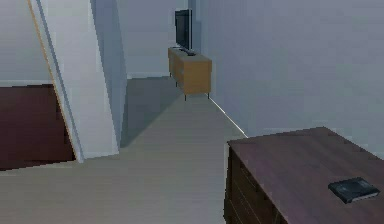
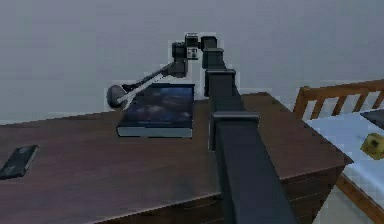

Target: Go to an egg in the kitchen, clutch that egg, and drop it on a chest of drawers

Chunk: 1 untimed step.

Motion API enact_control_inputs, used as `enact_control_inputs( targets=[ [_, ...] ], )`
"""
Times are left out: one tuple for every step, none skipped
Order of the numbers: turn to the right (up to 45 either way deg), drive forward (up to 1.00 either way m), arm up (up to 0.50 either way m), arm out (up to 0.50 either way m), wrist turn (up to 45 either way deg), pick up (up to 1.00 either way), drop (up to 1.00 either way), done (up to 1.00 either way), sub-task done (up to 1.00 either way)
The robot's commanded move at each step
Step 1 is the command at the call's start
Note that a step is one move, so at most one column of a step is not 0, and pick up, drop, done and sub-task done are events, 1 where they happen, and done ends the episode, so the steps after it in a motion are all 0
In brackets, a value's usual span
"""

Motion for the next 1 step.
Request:
enact_control_inputs(
  targets=[
    [0.0, 0.00, 0.00, 0.00, 36.0, 0.00, 0.00, 0.00, 0.00]
  ],
)
